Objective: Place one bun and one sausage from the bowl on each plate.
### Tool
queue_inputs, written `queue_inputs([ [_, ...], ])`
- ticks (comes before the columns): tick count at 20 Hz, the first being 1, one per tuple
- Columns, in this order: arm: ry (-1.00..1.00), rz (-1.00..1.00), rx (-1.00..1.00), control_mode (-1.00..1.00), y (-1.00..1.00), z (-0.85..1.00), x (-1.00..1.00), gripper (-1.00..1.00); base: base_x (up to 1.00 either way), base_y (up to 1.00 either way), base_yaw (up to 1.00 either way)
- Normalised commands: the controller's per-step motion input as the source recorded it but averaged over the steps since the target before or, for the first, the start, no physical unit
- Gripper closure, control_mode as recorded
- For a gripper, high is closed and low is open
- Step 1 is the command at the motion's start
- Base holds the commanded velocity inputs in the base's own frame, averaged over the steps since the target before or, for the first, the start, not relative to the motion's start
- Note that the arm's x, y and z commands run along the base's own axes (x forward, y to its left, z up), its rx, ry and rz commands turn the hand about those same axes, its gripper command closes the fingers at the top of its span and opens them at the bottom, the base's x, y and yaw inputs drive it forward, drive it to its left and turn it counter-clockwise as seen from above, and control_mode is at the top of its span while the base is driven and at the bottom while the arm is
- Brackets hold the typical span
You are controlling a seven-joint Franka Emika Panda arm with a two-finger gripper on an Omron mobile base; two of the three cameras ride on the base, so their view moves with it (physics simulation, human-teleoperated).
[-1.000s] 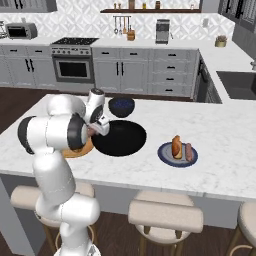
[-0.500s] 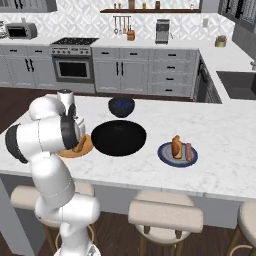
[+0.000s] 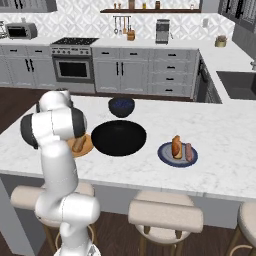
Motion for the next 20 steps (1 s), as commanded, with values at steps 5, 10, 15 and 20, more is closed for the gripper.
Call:
queue_inputs([
  [5, -0.03, 0.1, -0.04, -1.0, 0.13, -0.47, 0.17, 1.0, 0.0, 0.0, 0.0],
  [10, 0.0, 0.14, -0.01, -1.0, 0.1, -0.29, 0.01, 1.0, 0.0, 0.0, 0.0],
  [15, 0.0, 0.09, 0.0, -1.0, 0.01, -0.2, 0.0, 1.0, 0.0, 0.0, 0.0],
  [20, 0.0, 0.0, 0.0, -1.0, 0.0, -0.01, 0.0, -1.0, 0.0, 0.0, 0.0],
])
